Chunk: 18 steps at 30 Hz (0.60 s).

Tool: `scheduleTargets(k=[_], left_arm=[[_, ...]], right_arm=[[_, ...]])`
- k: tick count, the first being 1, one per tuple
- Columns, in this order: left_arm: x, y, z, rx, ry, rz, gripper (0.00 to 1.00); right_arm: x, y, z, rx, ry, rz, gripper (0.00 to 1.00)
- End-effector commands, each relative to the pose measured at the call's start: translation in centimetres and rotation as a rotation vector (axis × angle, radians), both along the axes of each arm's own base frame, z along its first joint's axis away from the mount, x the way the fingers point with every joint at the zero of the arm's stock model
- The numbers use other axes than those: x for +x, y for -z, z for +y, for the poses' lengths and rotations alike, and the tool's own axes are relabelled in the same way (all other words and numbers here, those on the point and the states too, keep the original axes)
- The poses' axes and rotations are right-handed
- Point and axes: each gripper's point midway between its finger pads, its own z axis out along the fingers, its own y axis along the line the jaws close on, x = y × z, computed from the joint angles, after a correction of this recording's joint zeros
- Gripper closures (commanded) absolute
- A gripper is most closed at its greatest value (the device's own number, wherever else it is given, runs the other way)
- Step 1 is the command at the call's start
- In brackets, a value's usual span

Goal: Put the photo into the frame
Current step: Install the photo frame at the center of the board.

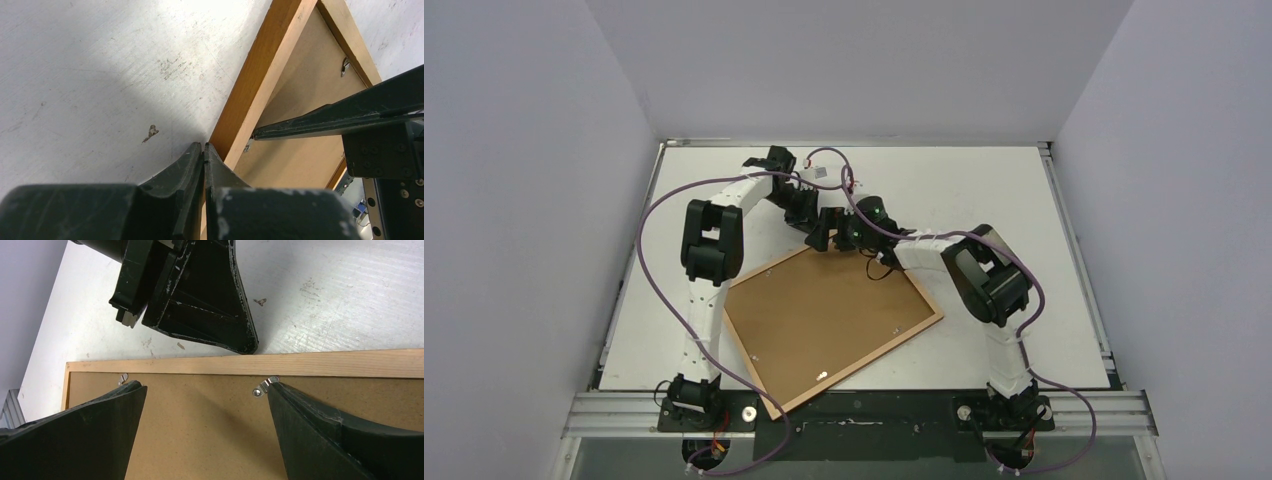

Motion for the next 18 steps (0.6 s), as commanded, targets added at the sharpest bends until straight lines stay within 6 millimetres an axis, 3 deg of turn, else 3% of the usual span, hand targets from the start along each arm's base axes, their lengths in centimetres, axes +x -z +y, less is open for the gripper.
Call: scheduleTargets(k=[1,18], left_arm=[[-0.4,-0.7,-0.9,-0.049,0.021,0.01,0.97],[-1.1,-0.3,-1.2,-0.073,0.027,0.034,0.99]], right_arm=[[-0.8,1.2,0.1,0.002,0.022,0.0,0.01],[-2.6,0.9,3.1,0.052,-0.056,-0.002,0.02]])
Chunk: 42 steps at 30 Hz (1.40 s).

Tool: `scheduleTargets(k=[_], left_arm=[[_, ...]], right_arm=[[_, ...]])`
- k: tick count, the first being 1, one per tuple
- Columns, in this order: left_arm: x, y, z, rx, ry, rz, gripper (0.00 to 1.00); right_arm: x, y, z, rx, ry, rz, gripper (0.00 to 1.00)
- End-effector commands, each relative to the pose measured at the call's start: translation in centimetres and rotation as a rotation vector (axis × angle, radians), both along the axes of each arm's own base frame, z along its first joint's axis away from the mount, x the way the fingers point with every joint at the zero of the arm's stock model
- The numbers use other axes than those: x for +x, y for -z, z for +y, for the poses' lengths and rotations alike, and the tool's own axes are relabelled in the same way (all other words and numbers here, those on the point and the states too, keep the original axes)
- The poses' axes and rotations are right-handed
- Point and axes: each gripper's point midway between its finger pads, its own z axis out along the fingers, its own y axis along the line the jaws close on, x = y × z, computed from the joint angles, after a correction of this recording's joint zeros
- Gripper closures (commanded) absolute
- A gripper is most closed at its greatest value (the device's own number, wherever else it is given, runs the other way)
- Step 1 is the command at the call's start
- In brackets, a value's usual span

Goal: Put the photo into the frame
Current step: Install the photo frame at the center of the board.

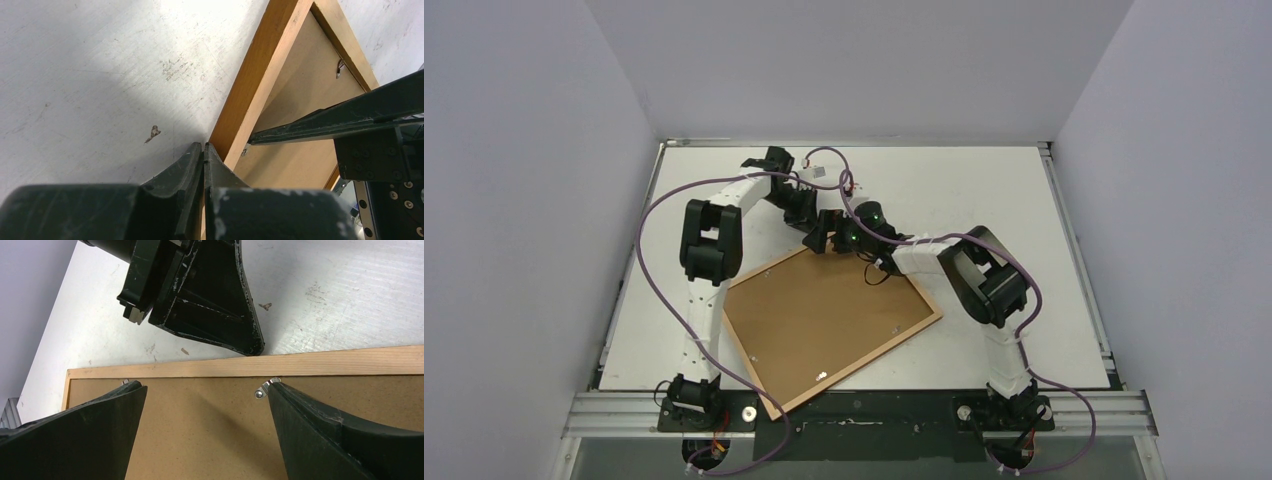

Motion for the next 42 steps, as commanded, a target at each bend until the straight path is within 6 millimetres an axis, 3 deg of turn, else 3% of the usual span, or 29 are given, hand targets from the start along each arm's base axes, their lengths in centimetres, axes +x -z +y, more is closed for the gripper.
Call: scheduleTargets(k=[1,23,30,42], left_arm=[[-1.3,-0.4,-1.3,-0.054,0.03,0.037,0.99],[-4.9,1.3,-2.5,-0.071,0.11,0.094,1.0],[-4.7,1.0,-2.3,-0.083,0.11,0.091,1.0],[-5.3,1.3,-2.3,-0.086,0.121,0.101,1.0]], right_arm=[[-2.6,0.9,2.7,0.025,-0.097,0.034,0.02],[-2.2,0.7,4.2,0.046,-0.086,-0.025,0.03],[-2.8,0.4,5.5,0.059,-0.09,-0.05,0.02],[-3.4,0.2,5.9,0.112,-0.108,-0.068,0.02]])
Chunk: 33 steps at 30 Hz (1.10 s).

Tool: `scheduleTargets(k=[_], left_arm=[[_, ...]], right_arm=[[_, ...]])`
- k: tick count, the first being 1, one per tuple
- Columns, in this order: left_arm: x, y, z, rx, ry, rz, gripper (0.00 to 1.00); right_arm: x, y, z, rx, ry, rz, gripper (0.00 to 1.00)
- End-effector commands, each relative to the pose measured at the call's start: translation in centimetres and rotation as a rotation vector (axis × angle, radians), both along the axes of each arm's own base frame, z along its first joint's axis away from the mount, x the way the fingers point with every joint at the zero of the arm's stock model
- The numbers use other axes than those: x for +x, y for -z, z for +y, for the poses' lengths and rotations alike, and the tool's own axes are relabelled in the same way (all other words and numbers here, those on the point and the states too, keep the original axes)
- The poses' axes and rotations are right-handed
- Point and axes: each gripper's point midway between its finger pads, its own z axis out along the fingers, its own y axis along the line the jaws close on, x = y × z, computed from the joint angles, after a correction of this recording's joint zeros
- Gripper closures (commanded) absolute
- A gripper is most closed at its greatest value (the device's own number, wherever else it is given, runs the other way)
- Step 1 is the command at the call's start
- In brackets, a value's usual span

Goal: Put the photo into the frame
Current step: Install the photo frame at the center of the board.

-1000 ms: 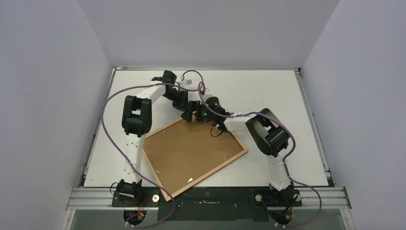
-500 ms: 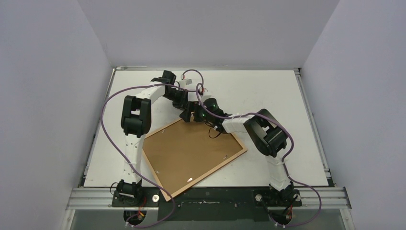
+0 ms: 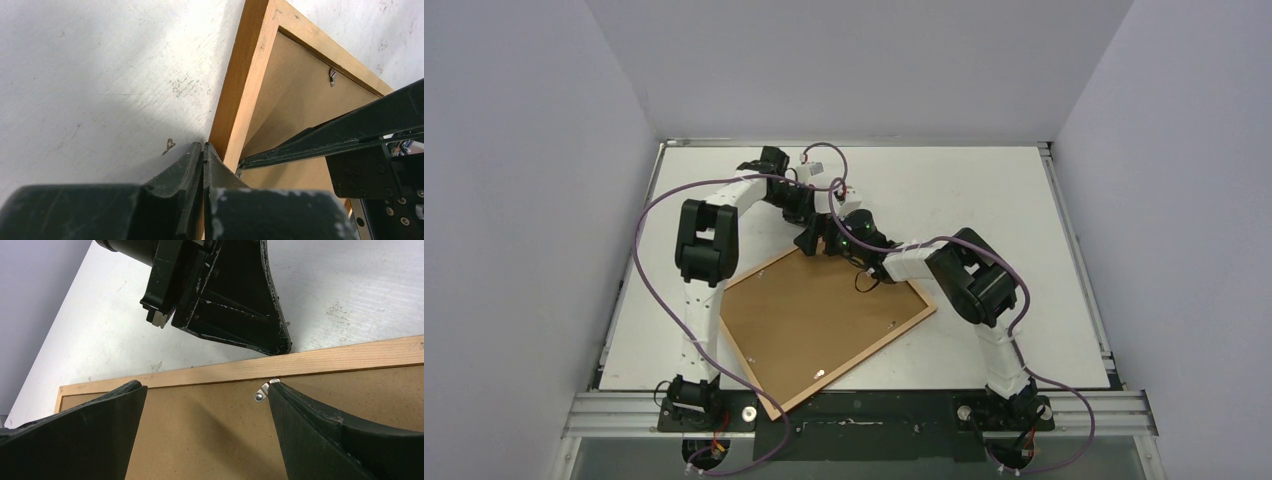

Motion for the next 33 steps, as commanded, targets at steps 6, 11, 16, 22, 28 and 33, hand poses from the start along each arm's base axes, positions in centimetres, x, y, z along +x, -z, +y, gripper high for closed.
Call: scheduleTargets(k=[6,11,16,22,28,33], left_arm=[[-7.1,1.2,-2.4,-0.023,0.095,0.231,1.0],[-7.0,0.9,-2.6,-0.024,0.096,0.229,1.0],[-7.3,1.1,-2.4,-0.014,0.102,0.232,1.0],[-7.8,1.5,-2.7,-0.017,0.119,0.248,1.0],[-6.3,0.2,-2.4,-0.017,0.101,0.22,1.0],[-3.9,-1.7,-0.9,-0.017,0.033,0.171,0.95]], right_arm=[[-4.0,-0.1,3.6,0.07,-0.203,-0.025,0.02],[-4.0,-0.8,3.3,0.087,-0.221,-0.064,0.01],[-3.9,-0.8,4.1,0.113,-0.237,-0.067,0.01],[-3.9,-0.2,4.6,0.092,-0.257,-0.063,0.01],[-3.3,-1.6,4.1,0.051,-0.248,-0.107,0.05],[-2.6,-4.2,2.6,0.057,-0.228,-0.142,0.09]])
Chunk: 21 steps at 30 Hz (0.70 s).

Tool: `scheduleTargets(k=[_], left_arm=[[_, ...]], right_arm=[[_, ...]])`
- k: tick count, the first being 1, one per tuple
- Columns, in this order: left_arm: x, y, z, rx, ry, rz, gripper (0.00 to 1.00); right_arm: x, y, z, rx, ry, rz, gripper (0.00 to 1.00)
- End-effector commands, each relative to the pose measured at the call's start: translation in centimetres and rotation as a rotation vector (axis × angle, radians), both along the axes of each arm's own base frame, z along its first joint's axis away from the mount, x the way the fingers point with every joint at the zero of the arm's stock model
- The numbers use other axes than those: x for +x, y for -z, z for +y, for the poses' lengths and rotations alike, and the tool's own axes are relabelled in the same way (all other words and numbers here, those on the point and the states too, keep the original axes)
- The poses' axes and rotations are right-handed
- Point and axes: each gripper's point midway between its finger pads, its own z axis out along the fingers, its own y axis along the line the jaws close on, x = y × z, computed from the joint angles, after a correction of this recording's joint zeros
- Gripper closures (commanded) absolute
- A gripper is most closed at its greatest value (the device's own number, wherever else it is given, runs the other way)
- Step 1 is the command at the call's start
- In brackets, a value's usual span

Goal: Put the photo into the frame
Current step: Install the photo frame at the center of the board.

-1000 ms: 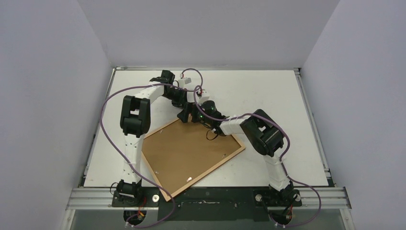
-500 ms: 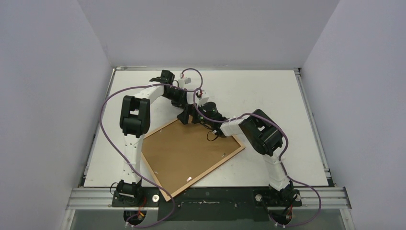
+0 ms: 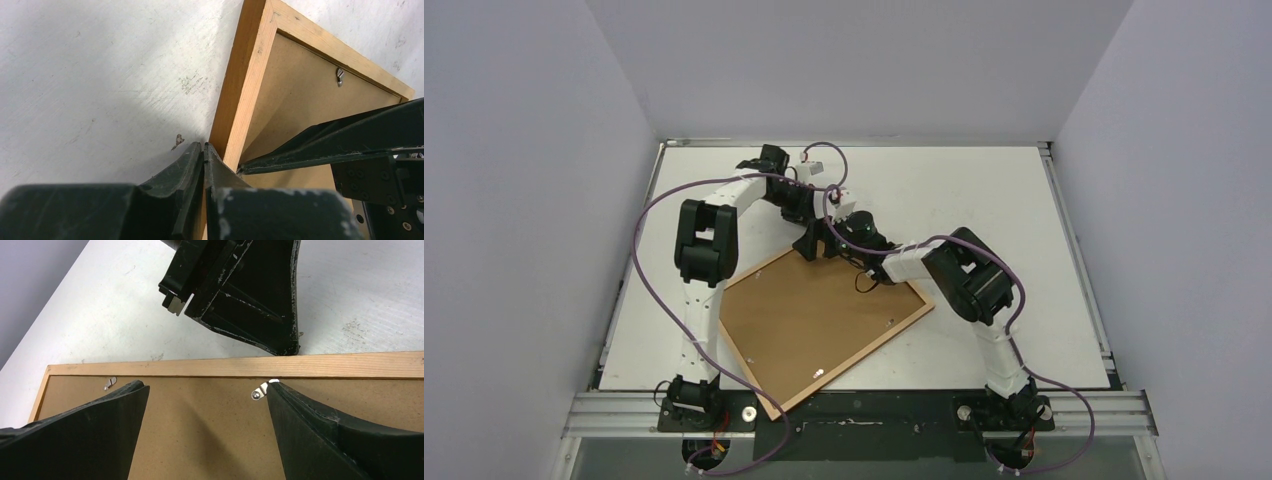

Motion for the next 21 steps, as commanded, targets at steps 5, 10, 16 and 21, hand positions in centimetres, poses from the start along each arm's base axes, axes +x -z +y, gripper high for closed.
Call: scheduleTargets(k=[5,10,16,21], left_arm=[[-2.7,-3.3,-0.1,-0.059,-0.033,0.185,0.88],[-0.8,-6.2,2.5,-0.042,-0.106,0.134,0.74],[-2.3,-9.2,8.9,0.058,-0.166,0.105,0.72],[-8.0,-8.6,16.3,0.161,-0.167,0.124,0.71]], right_arm=[[-1.1,-8.2,-0.7,0.12,-0.082,-0.077,0.1],[-0.3,-10.9,-3.7,0.072,-0.053,-0.096,0.1],[1.6,-10.7,-8.3,-0.103,0.02,-0.062,0.1],[3.8,-8.9,-10.4,-0.282,0.094,-0.047,0.1]])
